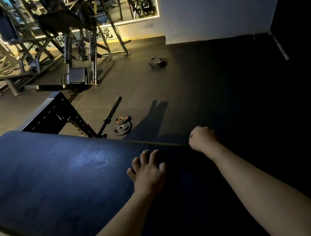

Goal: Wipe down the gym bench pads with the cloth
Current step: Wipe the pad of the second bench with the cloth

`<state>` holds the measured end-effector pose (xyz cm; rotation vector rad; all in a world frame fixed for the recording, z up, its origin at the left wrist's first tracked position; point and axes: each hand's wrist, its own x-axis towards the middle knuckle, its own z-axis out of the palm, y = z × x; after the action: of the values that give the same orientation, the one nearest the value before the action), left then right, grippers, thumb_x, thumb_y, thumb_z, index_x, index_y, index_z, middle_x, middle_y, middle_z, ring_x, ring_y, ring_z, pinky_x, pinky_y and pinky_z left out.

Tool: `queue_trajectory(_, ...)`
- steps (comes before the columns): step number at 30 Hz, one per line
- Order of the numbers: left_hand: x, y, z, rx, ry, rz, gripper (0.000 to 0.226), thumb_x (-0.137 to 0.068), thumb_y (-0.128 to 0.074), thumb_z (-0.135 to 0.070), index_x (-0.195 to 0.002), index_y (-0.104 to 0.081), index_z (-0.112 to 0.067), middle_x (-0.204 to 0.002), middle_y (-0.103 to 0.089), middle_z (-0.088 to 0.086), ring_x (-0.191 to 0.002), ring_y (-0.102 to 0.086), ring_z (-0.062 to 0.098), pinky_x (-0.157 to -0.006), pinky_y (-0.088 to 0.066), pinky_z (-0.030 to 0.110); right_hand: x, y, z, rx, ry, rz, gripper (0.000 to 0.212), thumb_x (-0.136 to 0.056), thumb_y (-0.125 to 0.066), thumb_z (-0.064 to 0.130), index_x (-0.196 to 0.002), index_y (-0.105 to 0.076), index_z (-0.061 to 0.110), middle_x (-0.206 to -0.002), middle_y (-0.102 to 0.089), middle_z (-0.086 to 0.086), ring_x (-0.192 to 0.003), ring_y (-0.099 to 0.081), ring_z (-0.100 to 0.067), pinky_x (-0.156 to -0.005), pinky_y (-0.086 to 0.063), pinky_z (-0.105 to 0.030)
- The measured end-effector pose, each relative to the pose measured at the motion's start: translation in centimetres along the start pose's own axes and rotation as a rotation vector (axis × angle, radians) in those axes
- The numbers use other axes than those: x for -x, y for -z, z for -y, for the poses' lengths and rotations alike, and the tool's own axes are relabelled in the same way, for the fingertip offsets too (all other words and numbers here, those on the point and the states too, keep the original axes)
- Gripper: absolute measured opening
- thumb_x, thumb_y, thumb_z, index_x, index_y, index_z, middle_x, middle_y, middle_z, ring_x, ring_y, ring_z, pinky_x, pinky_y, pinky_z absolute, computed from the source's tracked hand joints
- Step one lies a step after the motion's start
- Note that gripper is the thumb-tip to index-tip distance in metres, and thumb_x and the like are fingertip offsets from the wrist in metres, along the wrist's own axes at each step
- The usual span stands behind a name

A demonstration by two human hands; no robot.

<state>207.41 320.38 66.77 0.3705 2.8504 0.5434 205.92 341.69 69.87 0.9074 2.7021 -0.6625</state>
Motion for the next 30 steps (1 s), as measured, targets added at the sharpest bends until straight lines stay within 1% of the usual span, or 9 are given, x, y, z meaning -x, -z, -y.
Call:
queue_trajectory(6,0.0,-0.4,-0.5,-0.036,0.014,-0.050,0.047,-0.096,-0.035,-0.051,-0.142,-0.024,-0.045,-0.154,-0.014,-0.007,-0.140,-0.006,0.024,-0.110,-0.012,0.052,1.5,-3.8,7.2,-0.187,0.378,-0.041,0.032,-0.091,-0.052,0.015,-0.117,-0.068,0.026,-0.125,-0.062,-0.008,-0.115,-0.056,-0.029,-0.098,-0.048,-0.038)
queue_trajectory(8,-0.1,-0.3,-0.5,-0.044,0.013,-0.048,0.050,-0.096,-0.035,-0.053,-0.144,-0.023,-0.043,-0.155,-0.012,-0.007,-0.141,-0.005,0.024,-0.110,-0.012,0.052,1.9,-4.5,8.4,-0.183,0.424,-0.061,0.031,-0.092,-0.049,0.015,-0.114,-0.068,0.027,-0.123,-0.059,-0.008,-0.113,-0.053,-0.031,-0.098,-0.046,-0.039)
queue_trajectory(13,-0.1,-0.2,-0.2,-0.046,-0.001,-0.047,0.043,-0.096,-0.034,-0.052,-0.139,-0.026,-0.048,-0.152,-0.015,-0.007,-0.137,-0.008,0.024,-0.108,-0.014,0.050,0.5,-3.2,5.2,-0.104,0.258,-0.039,0.024,-0.091,-0.054,0.021,-0.108,-0.070,0.028,-0.120,-0.062,-0.005,-0.112,-0.057,-0.029,-0.100,-0.045,-0.047)
queue_trajectory(17,0.1,-0.2,-0.4,-0.025,-0.009,-0.064,0.041,-0.096,-0.036,-0.050,-0.136,-0.030,-0.048,-0.151,-0.018,-0.009,-0.137,-0.009,0.023,-0.107,-0.012,0.048,-0.8,-0.9,1.0,0.000,0.031,0.012,0.032,-0.092,-0.054,0.023,-0.121,-0.066,0.015,-0.131,-0.057,-0.014,-0.119,-0.054,-0.035,-0.099,-0.047,-0.045)
queue_trajectory(20,0.3,-0.2,-0.3,-0.004,-0.031,-0.070,0.042,-0.096,-0.036,-0.050,-0.137,-0.029,-0.048,-0.151,-0.018,-0.008,-0.136,-0.008,0.022,-0.108,-0.011,0.048,-0.8,-0.1,-0.4,0.045,-0.051,0.004,0.035,-0.094,-0.051,0.022,-0.126,-0.063,0.012,-0.135,-0.053,-0.016,-0.123,-0.050,-0.037,-0.101,-0.046,-0.044)
queue_trajectory(22,0.2,-0.2,-0.1,0.005,-0.034,-0.064,0.044,-0.095,-0.035,-0.052,-0.138,-0.028,-0.048,-0.152,-0.017,-0.007,-0.138,-0.007,0.023,-0.109,-0.011,0.049,-0.4,-0.3,1.0,0.026,-0.003,-0.007,0.034,-0.095,-0.051,0.021,-0.125,-0.063,0.012,-0.134,-0.056,-0.015,-0.123,-0.052,-0.035,-0.100,-0.047,-0.042)
queue_trajectory(26,0.2,-0.3,-0.3,-0.007,-0.019,-0.062,0.046,-0.095,-0.034,-0.053,-0.141,-0.028,-0.047,-0.154,-0.016,-0.007,-0.139,-0.007,0.023,-0.112,-0.011,0.051,0.6,-2.6,5.6,-0.226,0.266,-0.023,0.030,-0.093,-0.052,0.014,-0.114,-0.071,0.023,-0.124,-0.066,-0.005,-0.117,-0.059,-0.027,-0.101,-0.046,-0.035)
queue_trajectory(28,0.1,-0.3,-0.2,-0.022,-0.011,-0.054,0.048,-0.097,-0.033,-0.053,-0.144,-0.025,-0.046,-0.155,-0.014,-0.007,-0.140,-0.005,0.023,-0.113,-0.010,0.052,1.1,-3.5,7.2,-0.274,0.371,-0.030,0.029,-0.092,-0.052,0.013,-0.110,-0.072,0.024,-0.121,-0.066,-0.005,-0.113,-0.060,-0.026,-0.100,-0.047,-0.036)
queue_trajectory(30,0.1,-0.3,-0.2,-0.030,-0.017,-0.045,0.049,-0.097,-0.033,-0.053,-0.145,-0.024,-0.046,-0.155,-0.013,-0.007,-0.140,-0.004,0.023,-0.112,-0.011,0.051,0.9,-4.0,7.5,-0.258,0.396,-0.026,0.028,-0.092,-0.053,0.012,-0.109,-0.072,0.026,-0.120,-0.064,-0.005,-0.111,-0.060,-0.026,-0.099,-0.049,-0.038)
